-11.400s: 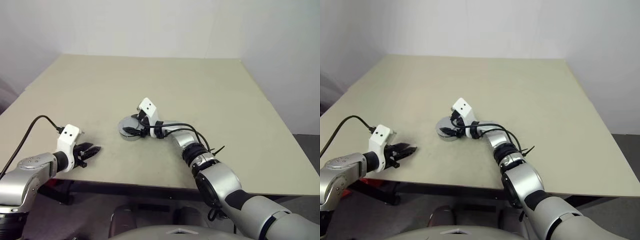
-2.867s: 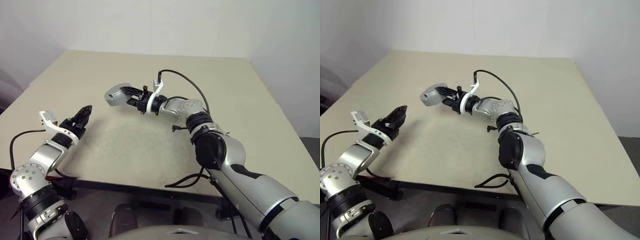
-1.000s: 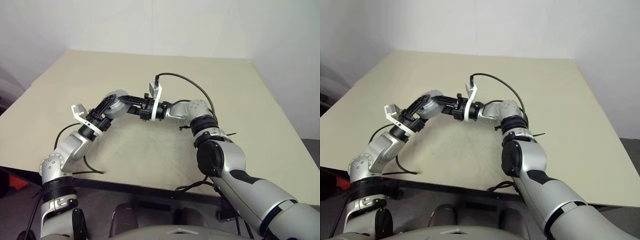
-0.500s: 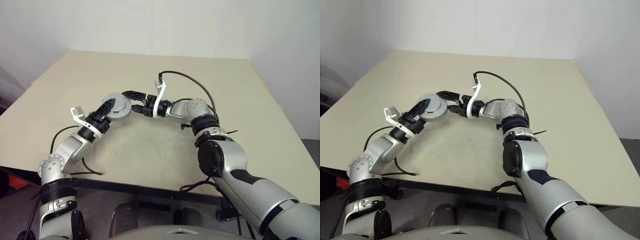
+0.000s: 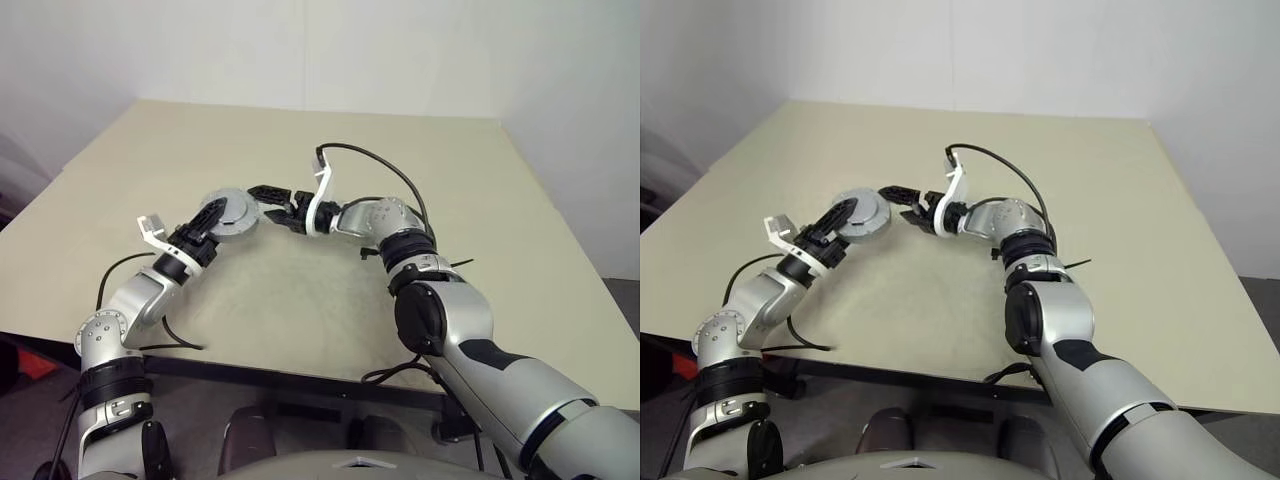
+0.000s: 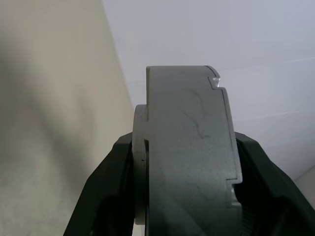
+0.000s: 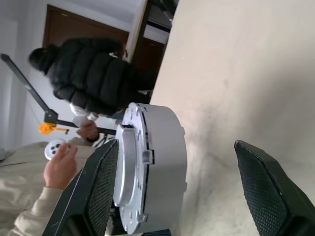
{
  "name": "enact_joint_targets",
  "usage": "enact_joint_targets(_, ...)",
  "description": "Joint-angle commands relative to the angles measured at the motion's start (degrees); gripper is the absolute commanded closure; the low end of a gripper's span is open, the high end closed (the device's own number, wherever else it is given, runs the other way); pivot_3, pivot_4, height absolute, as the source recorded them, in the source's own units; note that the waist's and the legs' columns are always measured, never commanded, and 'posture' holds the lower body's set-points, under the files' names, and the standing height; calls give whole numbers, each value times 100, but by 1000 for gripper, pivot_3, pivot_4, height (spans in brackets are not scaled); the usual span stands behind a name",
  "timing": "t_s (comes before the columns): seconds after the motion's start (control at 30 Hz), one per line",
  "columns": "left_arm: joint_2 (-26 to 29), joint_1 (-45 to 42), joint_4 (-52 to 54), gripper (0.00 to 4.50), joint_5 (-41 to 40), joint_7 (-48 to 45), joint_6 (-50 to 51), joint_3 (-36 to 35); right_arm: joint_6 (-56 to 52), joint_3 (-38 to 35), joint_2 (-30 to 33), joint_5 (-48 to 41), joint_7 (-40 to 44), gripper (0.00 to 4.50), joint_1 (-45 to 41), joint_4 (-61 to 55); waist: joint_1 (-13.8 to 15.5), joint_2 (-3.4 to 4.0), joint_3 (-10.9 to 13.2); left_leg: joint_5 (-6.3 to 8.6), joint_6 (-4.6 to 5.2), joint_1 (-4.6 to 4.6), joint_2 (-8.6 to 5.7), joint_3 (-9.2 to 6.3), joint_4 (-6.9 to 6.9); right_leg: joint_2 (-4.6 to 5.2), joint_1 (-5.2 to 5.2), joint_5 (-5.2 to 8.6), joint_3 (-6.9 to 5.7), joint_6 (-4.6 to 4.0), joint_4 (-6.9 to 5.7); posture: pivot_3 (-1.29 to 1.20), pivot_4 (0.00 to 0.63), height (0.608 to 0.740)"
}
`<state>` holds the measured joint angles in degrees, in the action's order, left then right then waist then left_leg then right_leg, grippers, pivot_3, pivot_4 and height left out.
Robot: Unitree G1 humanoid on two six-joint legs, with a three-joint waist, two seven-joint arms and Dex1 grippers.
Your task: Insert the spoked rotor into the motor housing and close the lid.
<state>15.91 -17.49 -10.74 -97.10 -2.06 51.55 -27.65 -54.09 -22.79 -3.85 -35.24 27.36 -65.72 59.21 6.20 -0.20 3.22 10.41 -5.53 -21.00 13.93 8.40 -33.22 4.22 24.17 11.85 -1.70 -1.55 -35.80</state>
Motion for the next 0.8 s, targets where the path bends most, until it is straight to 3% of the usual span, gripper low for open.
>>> enact_joint_targets(0.03,45,-86,278,2403,-65,-90,-86,-143,173,-37,8,12,-30,264,-103,12,-1,0,0,0,0,0,0,0,0,0,0,0,0,0,0,0,0,740)
enact_joint_targets(0.33,167,286,450,2403,-66,-55,-249,-486,1374,58,389,592,-309,264,-26,585,-34,-2,-1,0,0,0,-1,0,-2,0,0,0,2,0,-1,0,0,740)
enact_joint_targets(0.8,42,630,-7,2403,915,344,-1448,-1103,1220,79,482,622,65,264,53,515,-38,-12,-2,0,1,7,0,0,-10,0,-9,7,3,-14,-6,0,0,740)
